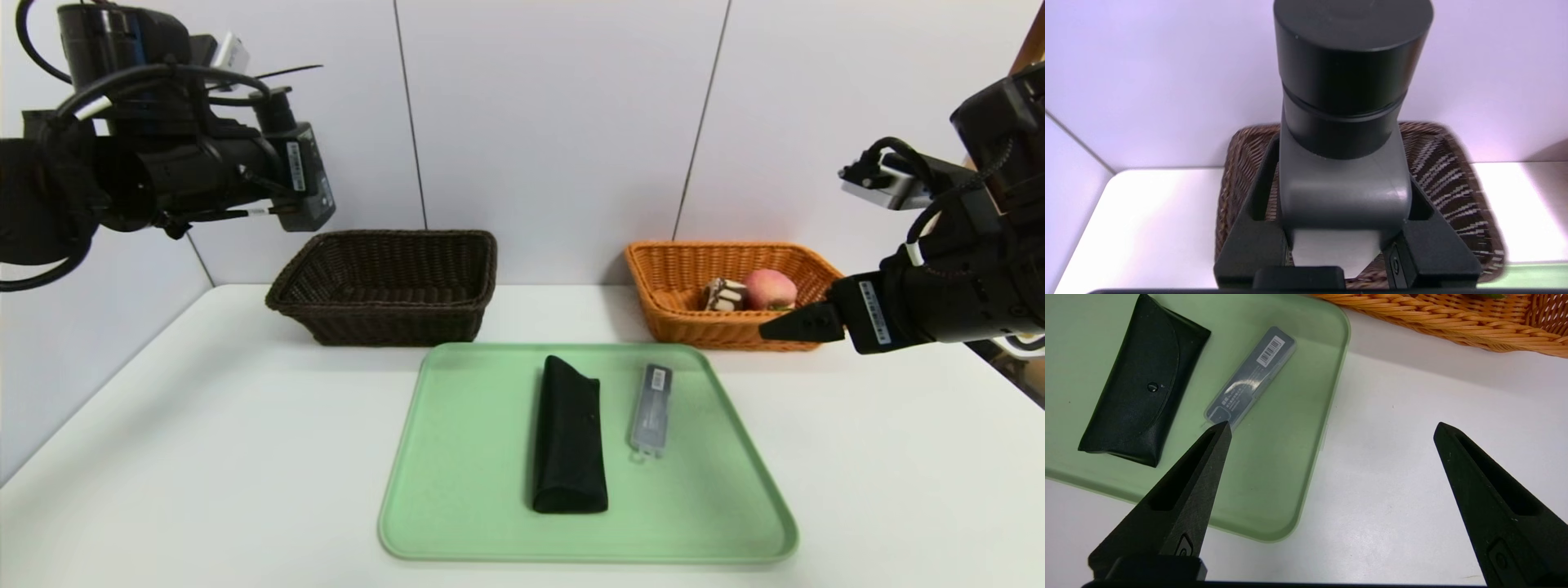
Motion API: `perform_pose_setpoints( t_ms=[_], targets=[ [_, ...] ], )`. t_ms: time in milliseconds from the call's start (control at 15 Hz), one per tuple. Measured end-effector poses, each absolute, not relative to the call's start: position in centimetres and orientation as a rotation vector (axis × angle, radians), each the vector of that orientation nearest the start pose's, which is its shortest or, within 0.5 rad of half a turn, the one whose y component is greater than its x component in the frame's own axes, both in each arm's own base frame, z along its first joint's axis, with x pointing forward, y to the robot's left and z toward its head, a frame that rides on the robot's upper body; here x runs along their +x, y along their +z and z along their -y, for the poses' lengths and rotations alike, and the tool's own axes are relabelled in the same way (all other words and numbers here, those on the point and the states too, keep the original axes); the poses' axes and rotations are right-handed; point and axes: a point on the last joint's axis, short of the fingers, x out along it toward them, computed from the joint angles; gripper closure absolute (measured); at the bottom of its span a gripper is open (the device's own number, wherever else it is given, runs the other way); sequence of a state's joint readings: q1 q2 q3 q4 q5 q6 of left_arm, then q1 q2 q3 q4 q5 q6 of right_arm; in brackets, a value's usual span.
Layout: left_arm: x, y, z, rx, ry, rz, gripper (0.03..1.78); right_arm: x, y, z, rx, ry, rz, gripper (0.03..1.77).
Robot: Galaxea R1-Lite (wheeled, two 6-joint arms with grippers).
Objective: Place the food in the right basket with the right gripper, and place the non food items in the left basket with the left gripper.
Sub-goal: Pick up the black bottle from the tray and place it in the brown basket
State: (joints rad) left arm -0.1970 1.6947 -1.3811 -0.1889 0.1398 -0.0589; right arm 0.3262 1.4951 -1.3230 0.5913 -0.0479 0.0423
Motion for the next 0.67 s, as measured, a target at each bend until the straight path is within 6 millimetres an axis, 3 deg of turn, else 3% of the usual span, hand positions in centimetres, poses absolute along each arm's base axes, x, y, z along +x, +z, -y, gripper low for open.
perform_pose_setpoints(
  t_ms=[667],
  targets=[
    [40.0, 21.9, 5.6, -0.034, -0.03, -0.265, 1.2, 22.9, 26.7, -7.6, -0.095, 0.241, -0.784, 0.09]
  ],
)
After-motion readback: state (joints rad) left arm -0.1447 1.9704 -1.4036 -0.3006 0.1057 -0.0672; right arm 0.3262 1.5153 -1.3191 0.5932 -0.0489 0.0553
